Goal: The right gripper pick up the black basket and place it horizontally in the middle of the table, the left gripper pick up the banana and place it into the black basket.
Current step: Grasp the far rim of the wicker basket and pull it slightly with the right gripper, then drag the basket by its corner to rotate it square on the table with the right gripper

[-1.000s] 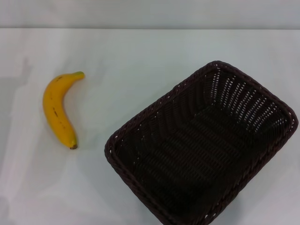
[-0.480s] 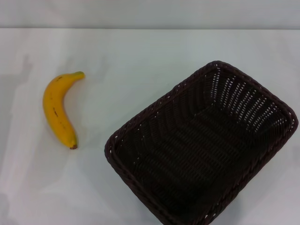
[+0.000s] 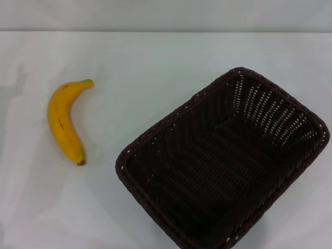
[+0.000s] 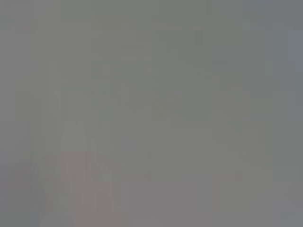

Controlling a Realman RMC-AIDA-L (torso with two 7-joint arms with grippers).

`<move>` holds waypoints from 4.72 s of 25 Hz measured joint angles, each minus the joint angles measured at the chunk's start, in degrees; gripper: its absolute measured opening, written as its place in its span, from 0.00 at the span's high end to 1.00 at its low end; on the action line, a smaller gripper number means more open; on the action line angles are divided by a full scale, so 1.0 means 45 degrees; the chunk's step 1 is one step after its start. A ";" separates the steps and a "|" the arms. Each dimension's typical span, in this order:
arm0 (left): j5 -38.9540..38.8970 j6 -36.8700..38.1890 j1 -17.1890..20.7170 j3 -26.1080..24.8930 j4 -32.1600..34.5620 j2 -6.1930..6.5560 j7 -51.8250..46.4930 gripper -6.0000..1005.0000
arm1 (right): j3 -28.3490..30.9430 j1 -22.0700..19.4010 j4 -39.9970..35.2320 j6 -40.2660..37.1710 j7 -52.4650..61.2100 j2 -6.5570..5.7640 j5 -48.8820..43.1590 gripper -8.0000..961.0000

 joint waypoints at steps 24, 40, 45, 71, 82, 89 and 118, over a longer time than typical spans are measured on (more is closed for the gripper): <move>-0.0274 -0.0145 0.0523 0.0051 0.0292 -0.0030 -0.0041 0.13 | -0.1720 0.8119 -0.1946 0.8352 1.1170 -0.1983 -1.5666 0.20; -0.0152 -0.0125 0.0322 0.0117 0.0133 -0.0042 0.0020 0.13 | -0.2057 0.8747 -0.1027 0.7862 1.1641 -0.0067 -1.6994 0.21; -0.0167 0.0042 0.0326 0.0107 0.0136 -0.0008 0.0032 0.13 | -0.2189 0.8931 -0.0627 0.7557 1.2093 0.0082 -1.7103 0.21; -0.0160 0.0060 0.0443 0.0040 0.0269 0.0013 0.0268 0.13 | -0.4188 0.9999 0.2105 0.5828 1.2940 0.1243 -1.8533 0.21; -0.0082 -0.0148 0.0543 0.0116 0.0420 0.0031 0.0747 0.13 | -0.4476 1.0421 0.2215 0.5316 1.3201 0.1514 -1.9298 0.40; -0.0168 -0.0152 0.0428 0.0042 0.0724 0.0054 0.0756 0.13 | -0.4456 1.0707 0.2151 0.5158 1.3612 0.1479 -1.9316 0.73; -0.0134 -0.0226 -0.0753 -0.2820 0.1968 0.0534 0.0853 0.13 | -0.4628 0.8171 -0.2251 0.6509 2.1983 0.1678 -1.7758 0.84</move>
